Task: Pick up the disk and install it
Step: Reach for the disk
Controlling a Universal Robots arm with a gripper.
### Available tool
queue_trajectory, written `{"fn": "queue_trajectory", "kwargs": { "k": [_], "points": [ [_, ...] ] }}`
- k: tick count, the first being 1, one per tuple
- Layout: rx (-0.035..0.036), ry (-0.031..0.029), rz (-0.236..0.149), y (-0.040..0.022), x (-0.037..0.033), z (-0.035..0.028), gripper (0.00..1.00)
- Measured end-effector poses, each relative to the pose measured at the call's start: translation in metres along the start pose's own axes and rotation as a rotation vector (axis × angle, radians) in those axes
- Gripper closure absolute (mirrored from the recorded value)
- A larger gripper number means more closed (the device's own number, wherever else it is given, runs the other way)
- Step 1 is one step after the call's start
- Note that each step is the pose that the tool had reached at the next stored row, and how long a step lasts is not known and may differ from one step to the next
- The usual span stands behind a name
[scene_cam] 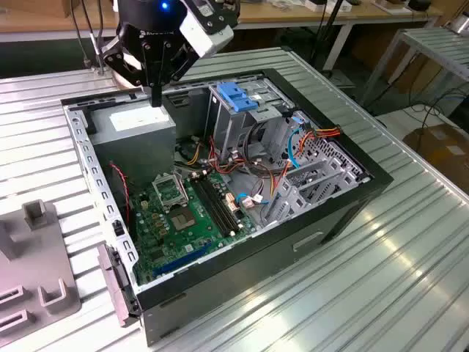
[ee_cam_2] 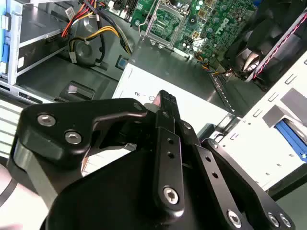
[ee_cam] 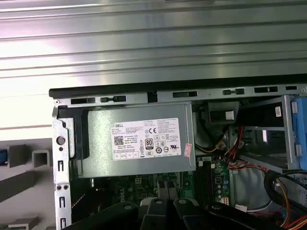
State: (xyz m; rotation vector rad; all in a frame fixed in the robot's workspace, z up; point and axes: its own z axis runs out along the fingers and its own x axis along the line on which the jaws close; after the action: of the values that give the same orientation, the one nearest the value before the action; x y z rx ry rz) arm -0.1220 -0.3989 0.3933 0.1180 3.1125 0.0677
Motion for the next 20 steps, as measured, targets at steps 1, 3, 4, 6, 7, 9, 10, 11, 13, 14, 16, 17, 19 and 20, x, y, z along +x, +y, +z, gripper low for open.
{"fn": "queue_trajectory", "kwargs": {
  "k": [1, 3, 4, 6, 7, 9, 10, 11, 13, 14, 16, 17, 19, 20],
  "points": [
    [0.0, 0.0, 0.0, 0.0, 0.0, 0.0, 0.89],
    [0.0, 0.0, 0.0, -0.0001, 0.0014, 0.0, 0.89],
    [0.0, 0.0, 0.0, -0.0002, 0.0025, 0.0, 0.89],
    [0.0, 0.0, 0.0, -0.0003, 0.0036, -0.0001, 0.89],
    [0.0, 0.0, 0.0, -0.0003, 0.0042, -0.0001, 0.89],
    [0.0, 0.0, 0.0, -0.0004, 0.0054, -0.0002, 0.89],
    [0.0, 0.0, 0.0, -0.0005, 0.0065, -0.0002, 0.89],
    [0.0, 0.0, 0.0, -0.0006, 0.0072, -0.0002, 0.89],
    [0.0, 0.0, 0.0, -0.0007, 0.0091, -0.0003, 0.89],
    [-0.0001, 0.0, 0.0, -0.0007, 0.01, -0.0003, 0.89],
    [0.0, 0.0, 0.0, -0.0008, 0.0115, -0.0003, 0.89],
    [0.0, 0.0, 0.0, -0.0009, 0.0122, -0.0003, 0.89],
    [0.0, 0.0, 0.0, -0.0012, 0.0158, -0.0004, 0.89],
    [0.0, 0.0, 0.0, -0.0013, 0.0177, -0.0005, 0.89]
  ]
}}
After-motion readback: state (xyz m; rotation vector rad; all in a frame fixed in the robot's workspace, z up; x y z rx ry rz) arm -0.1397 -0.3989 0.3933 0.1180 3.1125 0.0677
